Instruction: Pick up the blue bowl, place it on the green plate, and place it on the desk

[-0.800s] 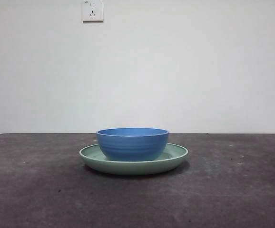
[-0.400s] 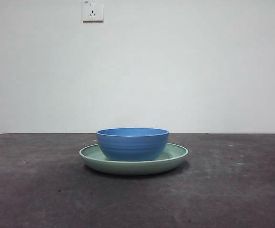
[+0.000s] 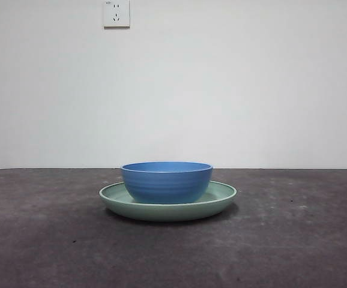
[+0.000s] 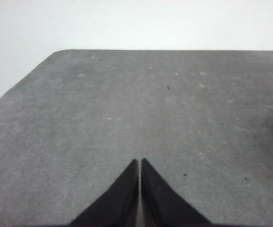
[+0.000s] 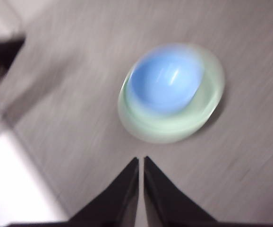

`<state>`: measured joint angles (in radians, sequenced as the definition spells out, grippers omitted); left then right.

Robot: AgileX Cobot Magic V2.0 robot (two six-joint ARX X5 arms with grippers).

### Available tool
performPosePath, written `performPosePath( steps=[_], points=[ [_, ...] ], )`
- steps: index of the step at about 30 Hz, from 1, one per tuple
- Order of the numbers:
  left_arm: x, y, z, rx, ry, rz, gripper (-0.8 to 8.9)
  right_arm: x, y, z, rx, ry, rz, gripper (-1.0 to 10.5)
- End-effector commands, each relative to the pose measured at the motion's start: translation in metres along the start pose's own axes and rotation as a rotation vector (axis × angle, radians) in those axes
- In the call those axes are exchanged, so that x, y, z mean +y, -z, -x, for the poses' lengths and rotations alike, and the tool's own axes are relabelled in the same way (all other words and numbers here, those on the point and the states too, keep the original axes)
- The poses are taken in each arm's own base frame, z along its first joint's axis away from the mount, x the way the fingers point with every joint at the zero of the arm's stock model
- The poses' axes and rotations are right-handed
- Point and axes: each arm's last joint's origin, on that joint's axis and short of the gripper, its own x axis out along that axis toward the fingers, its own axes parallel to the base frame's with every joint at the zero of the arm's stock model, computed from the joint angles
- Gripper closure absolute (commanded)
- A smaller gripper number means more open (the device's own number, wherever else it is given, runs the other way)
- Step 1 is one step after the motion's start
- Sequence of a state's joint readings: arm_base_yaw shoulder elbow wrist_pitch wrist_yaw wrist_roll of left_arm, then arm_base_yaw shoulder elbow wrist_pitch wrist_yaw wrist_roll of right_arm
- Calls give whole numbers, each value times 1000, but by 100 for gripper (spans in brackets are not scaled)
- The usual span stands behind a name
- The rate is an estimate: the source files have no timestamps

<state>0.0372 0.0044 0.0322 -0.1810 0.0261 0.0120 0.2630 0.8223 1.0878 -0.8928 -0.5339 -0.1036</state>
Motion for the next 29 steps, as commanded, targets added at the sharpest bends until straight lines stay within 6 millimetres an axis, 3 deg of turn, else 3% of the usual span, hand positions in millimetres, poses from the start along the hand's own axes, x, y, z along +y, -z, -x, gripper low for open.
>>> performPosePath(
  steps=[1, 8, 18, 29],
  points=[
    [0, 7, -2, 25, -3, 6, 804, -1, -1, 13, -156, 68, 79, 934],
    [0, 7, -2, 25, -3, 6, 804, -11, 40, 25, -423, 323, 151, 934],
    [0, 7, -2, 25, -3, 6, 804, -29, 119, -6, -668, 584, 118, 934],
    [0, 7, -2, 25, -3, 6, 804, -45, 172, -38, -689, 626, 41, 934]
  ],
)
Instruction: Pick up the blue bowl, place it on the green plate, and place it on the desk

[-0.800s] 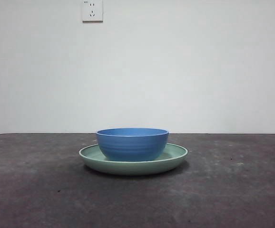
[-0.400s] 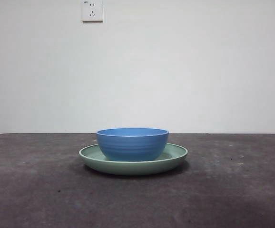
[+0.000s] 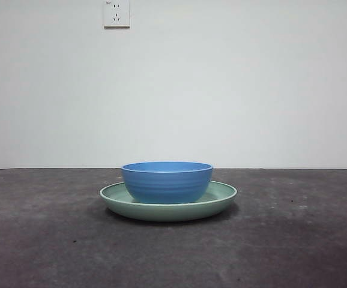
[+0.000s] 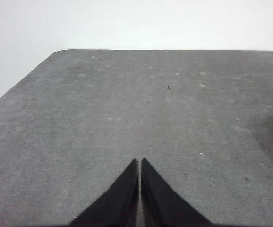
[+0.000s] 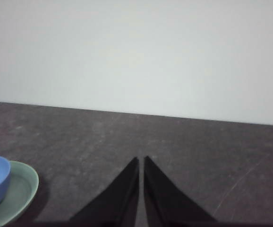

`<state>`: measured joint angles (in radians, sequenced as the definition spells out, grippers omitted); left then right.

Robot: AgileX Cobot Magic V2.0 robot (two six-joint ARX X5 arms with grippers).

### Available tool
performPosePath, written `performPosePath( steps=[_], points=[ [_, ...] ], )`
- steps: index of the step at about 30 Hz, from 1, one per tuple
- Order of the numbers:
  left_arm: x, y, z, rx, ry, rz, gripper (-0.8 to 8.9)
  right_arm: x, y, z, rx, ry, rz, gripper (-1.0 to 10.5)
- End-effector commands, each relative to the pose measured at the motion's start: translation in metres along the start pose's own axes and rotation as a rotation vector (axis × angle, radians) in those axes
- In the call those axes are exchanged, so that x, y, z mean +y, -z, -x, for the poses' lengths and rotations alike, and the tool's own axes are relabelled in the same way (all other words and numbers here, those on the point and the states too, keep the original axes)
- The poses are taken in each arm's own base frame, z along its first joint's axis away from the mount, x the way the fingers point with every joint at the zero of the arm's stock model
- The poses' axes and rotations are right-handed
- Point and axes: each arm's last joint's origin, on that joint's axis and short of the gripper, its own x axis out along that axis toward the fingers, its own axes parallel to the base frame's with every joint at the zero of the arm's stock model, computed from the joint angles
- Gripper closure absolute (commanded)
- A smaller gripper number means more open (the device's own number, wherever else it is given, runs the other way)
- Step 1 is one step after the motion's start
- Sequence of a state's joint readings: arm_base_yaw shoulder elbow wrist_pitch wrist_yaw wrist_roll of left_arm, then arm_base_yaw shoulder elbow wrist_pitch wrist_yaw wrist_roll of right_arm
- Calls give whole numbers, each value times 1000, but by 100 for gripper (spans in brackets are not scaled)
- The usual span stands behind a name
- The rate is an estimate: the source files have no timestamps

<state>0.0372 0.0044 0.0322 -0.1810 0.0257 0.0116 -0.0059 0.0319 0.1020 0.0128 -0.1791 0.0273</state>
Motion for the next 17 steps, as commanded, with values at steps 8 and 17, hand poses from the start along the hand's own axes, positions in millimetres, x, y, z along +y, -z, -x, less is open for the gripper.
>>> performPosePath(
  steps=[8, 17],
  points=[
    [0, 7, -2, 25, -2, 6, 804, -1, 29, -2, 62, 7, -73, 934],
    [0, 7, -2, 26, -2, 6, 804, -2, 45, 0, 230, 35, -105, 934]
  ],
)
